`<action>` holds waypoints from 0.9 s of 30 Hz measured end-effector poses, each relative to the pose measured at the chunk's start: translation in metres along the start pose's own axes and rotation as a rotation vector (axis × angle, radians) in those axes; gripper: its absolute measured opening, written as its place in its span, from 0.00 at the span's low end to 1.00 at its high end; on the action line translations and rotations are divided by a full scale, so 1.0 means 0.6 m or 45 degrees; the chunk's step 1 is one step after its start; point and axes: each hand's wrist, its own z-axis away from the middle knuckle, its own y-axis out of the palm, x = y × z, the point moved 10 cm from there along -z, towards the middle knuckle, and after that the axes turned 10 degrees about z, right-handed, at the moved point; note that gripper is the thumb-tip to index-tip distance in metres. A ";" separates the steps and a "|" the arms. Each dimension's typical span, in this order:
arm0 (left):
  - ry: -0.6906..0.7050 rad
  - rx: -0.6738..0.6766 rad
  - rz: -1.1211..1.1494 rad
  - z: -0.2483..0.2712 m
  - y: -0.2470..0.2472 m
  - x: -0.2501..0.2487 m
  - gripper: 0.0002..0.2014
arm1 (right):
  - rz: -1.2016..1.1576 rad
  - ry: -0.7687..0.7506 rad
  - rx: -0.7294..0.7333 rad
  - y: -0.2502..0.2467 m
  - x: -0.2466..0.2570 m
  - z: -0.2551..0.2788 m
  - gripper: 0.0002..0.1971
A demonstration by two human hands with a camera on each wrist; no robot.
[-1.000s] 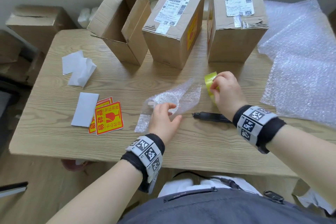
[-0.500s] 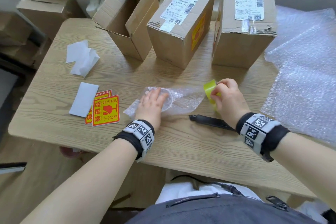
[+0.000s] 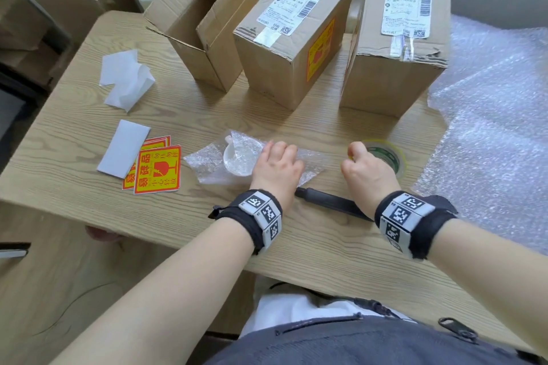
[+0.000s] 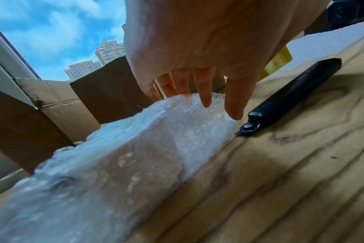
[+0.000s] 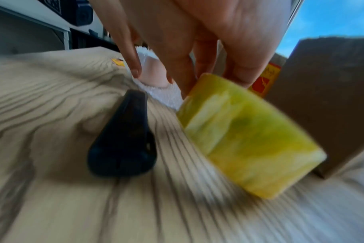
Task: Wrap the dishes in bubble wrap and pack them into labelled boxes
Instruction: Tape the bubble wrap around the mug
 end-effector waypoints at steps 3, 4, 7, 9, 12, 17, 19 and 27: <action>-0.008 0.038 0.067 0.000 0.006 0.003 0.21 | 0.135 0.068 0.317 0.056 -0.023 0.009 0.06; 0.005 -0.032 0.124 0.008 -0.003 0.003 0.20 | 0.145 0.097 0.329 0.063 -0.032 0.011 0.03; -0.142 -0.322 0.295 0.046 -0.039 0.038 0.21 | 0.103 0.006 0.270 0.040 -0.003 -0.002 0.06; -0.352 -0.288 0.407 0.073 -0.029 0.073 0.23 | 0.111 -0.071 0.189 0.021 0.027 -0.025 0.04; -0.512 -0.141 0.332 0.101 -0.001 0.105 0.27 | 0.135 -0.032 0.565 0.062 0.049 -0.046 0.17; -0.410 -0.036 0.300 0.112 0.020 0.113 0.28 | -0.245 0.103 0.638 0.055 0.064 -0.064 0.07; -0.382 -0.066 0.352 0.111 0.014 0.115 0.27 | -0.578 0.202 0.614 0.040 0.069 -0.067 0.08; -0.258 -0.112 0.547 0.112 0.012 0.125 0.25 | -1.619 0.443 0.822 0.027 0.166 -0.043 0.09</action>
